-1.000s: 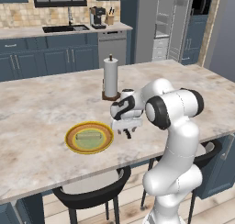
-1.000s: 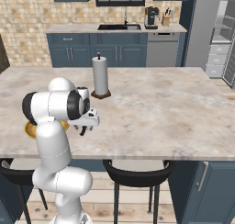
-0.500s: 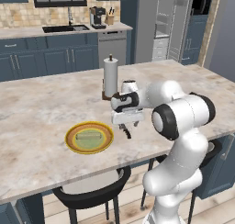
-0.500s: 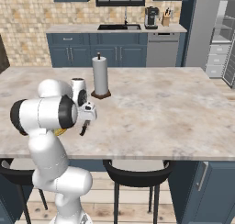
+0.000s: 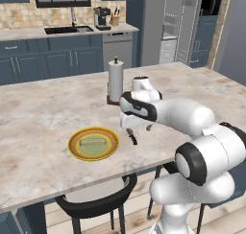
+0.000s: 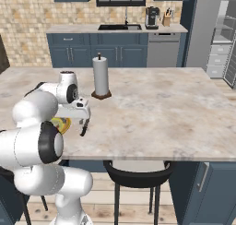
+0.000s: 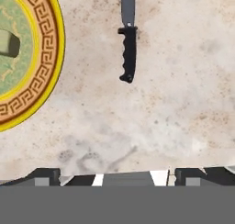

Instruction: Retrieve the butter from the fridge and place it on a plate on the dining table. Then retrieve the butter knife by the fridge and place it near the plate.

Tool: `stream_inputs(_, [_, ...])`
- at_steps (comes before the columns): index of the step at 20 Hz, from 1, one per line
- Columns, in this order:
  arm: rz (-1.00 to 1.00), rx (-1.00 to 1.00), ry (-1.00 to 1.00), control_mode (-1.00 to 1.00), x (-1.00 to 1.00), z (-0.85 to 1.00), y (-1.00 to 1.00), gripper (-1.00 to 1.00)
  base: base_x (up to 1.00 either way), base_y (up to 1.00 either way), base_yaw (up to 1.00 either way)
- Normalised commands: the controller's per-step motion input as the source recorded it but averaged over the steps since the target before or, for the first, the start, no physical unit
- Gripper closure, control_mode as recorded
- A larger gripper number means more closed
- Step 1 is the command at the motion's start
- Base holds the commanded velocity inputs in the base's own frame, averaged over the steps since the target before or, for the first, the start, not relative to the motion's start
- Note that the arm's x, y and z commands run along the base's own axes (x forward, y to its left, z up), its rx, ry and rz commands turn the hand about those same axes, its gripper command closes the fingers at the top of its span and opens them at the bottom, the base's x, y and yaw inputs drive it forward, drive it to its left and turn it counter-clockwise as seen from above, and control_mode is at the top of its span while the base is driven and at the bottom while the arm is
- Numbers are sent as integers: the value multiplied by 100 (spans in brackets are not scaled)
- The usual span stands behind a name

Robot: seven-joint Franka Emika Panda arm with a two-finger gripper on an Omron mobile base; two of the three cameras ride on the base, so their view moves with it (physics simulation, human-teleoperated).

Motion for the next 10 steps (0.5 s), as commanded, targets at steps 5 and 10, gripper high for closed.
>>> stream_inputs(5, [0,-4,-13,-100,-99,33,-5,-100,0,0,0])
stream_inputs(10, [0,-4,-13,-100,-90,24,-22,-100,0,0,0])
